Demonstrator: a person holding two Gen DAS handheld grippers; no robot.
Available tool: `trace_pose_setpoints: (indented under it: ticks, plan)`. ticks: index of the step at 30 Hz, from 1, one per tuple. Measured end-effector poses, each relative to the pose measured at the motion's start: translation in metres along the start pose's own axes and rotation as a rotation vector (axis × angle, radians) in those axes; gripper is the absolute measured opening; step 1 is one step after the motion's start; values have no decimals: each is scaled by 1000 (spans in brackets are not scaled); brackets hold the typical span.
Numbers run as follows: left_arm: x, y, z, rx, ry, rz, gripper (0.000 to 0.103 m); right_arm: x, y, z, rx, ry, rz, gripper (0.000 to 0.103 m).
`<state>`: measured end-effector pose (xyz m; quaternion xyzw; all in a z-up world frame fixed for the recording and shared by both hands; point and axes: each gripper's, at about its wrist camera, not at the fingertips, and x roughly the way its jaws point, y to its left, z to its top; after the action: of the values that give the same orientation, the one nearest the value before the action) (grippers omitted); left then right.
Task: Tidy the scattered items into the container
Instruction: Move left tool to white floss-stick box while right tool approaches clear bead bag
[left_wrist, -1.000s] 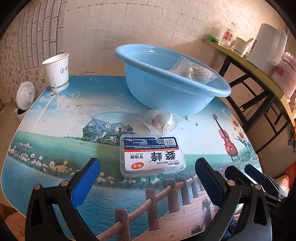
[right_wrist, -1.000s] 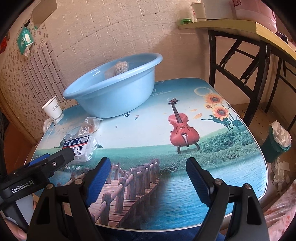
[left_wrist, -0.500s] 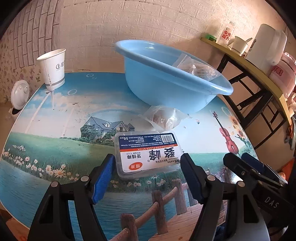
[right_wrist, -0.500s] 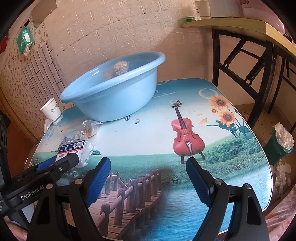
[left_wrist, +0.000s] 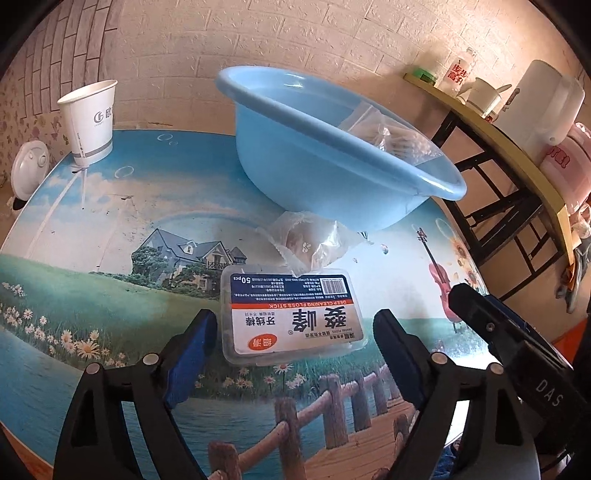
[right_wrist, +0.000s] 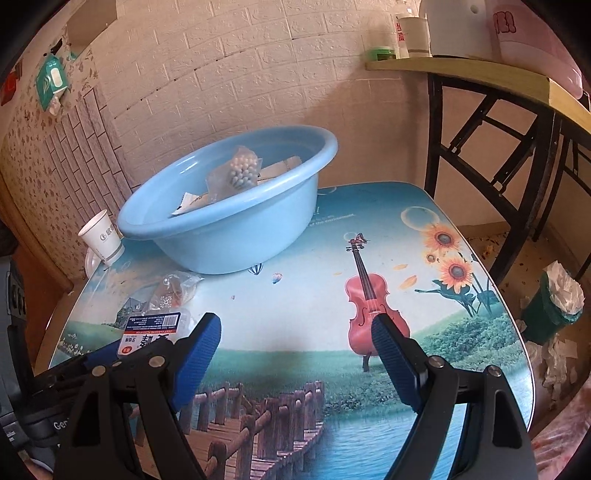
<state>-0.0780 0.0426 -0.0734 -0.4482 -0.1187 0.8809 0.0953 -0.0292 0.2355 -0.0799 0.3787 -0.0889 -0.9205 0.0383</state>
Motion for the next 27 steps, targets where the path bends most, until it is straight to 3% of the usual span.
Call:
trace_pose_setpoints:
  ticks: [18,27]
  plan:
    - [-19,52,2,-55,-33,125,97,13,11,-6,-40,52,43,85]
    - [-26,73,6,-66,-35,141,97,26,38,-4,-91,91,98,85]
